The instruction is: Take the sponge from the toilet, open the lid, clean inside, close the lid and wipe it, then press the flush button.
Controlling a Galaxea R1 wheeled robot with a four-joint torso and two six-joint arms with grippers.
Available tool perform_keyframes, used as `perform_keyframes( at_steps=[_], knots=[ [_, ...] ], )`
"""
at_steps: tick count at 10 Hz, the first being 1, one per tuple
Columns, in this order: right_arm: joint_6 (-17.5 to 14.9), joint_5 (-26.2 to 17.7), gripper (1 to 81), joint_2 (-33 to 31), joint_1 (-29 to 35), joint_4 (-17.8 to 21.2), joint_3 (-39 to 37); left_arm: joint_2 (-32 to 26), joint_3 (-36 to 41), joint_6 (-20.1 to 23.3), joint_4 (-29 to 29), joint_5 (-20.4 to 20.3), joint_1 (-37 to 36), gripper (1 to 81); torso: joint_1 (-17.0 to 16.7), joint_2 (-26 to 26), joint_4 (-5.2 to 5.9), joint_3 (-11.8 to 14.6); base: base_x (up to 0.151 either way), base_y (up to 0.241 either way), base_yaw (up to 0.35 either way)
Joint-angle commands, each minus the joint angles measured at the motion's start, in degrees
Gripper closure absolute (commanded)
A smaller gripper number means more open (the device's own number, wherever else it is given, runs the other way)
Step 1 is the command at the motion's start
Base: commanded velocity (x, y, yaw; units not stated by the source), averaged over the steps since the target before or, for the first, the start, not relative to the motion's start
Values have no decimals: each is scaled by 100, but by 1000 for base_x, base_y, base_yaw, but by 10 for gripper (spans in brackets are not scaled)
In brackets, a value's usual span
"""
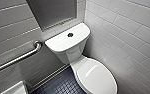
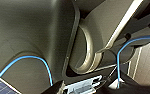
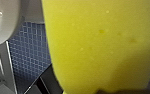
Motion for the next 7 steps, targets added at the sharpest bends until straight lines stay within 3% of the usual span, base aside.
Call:
perform_keyframes(
  at_steps=[1, 2, 7],
  knots=[
    [-67, -90, 811, 457, -821, -448, -563, -44, 145, 74, -15, 457, 115, 10, -369, 573, 0, 0, 0, 0, 0],
    [-67, -73, 811, 765, -1057, -599, -828, -44, 145, 136, -23, 457, 115, 10, -376, 582, 0, 0, 0, 0, 0],
    [-67, -73, 811, 1611, -1374, -723, -1603, -79, 101, 145, -32, 448, 115, 10, -837, 1314, 0, 956, 0, 0, 0]
  ],
)
